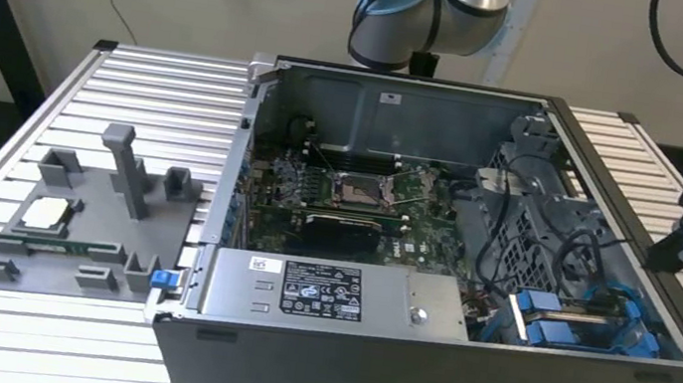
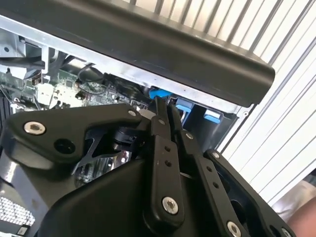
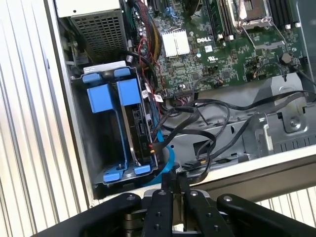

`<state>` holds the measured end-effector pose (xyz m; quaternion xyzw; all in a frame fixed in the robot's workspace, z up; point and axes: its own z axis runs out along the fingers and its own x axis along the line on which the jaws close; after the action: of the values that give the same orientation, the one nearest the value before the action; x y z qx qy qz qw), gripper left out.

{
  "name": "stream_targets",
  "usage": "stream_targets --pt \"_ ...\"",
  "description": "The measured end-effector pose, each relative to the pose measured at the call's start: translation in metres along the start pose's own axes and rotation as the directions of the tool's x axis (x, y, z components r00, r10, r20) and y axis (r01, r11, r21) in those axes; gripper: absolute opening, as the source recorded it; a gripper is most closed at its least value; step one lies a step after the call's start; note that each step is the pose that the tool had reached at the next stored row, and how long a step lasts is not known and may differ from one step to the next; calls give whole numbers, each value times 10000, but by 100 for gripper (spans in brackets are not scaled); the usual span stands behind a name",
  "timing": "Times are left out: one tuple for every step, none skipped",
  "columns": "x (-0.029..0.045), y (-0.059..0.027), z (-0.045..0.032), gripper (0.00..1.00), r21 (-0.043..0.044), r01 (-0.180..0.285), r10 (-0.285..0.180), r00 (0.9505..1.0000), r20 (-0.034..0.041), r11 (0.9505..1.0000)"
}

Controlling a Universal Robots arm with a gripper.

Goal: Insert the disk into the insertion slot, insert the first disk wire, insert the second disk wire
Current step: 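Insert the second disk wire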

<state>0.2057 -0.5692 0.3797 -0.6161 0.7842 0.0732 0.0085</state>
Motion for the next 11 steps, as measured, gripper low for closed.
stream_targets --pt "0 18 -16 0 15 2 -2 10000 4 10000" --pt "1 40 -26 0 36 6 -6 10000 11 10000" --pt "3 65 -31 0 62 9 -9 10000 15 10000" --pt "6 91 -32 0 95 13 -14 10000 23 10000" --pt "9 120 -31 0 127 18 -19 10000 31 9999" --pt "12 151 -29 0 163 22 -23 10000 39 9999" --pt "14 182 -28 0 196 25 -26 10000 47 9998" --pt "15 215 -26 0 231 30 -31 10000 55 9997" --pt "15 241 -25 0 257 33 -35 10000 61 9997" --pt "15 271 -23 0 287 37 -39 10000 67 9996" --pt "16 300 -21 0 319 42 -44 10000 75 9995"
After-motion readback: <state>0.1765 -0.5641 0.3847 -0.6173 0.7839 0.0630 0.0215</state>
